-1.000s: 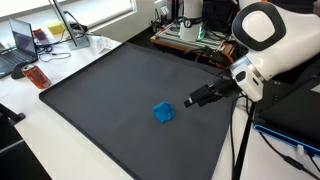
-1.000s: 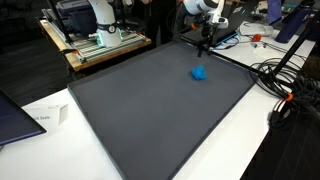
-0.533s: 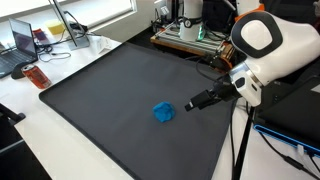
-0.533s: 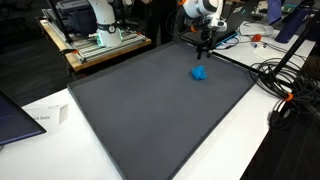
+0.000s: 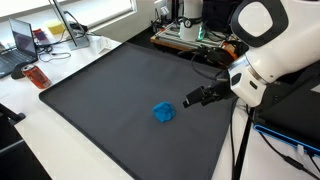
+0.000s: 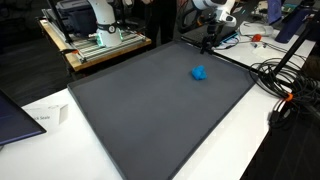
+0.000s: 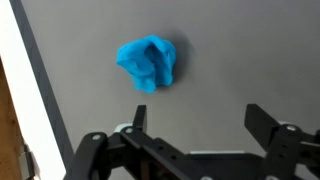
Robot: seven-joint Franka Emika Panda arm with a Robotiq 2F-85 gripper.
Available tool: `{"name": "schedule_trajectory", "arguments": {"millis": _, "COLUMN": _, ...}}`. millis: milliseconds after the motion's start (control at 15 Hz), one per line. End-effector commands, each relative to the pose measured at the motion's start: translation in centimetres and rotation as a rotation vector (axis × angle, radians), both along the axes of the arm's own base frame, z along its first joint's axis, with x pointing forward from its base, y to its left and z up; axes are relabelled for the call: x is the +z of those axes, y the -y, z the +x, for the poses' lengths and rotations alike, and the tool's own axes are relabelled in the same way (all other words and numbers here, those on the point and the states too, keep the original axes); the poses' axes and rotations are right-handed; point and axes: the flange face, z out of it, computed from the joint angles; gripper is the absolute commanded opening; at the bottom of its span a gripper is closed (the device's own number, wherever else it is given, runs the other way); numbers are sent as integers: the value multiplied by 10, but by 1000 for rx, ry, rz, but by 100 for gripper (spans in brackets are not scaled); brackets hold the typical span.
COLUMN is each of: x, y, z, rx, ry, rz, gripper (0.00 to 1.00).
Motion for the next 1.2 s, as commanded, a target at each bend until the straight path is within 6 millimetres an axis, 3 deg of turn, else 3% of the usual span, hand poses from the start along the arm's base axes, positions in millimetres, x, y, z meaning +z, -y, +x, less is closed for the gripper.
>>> {"name": "schedule_trajectory", "arguments": {"millis": 0, "x": 19, "y": 0, "z": 22, "rx": -49, "ry": -110, "rz": 73, "gripper": 100}}
{"name": "schedule_trajectory", "arguments": {"millis": 467, "x": 34, "y": 6, "z": 54, "rx": -158, "ry": -175, "rz": 196, "gripper": 100}}
{"name": "schedule_trajectory", "arguments": {"millis": 1133, "x": 45, "y": 28, "z": 87, "rx": -350, "ry": -251, "rz": 168, "gripper": 100}}
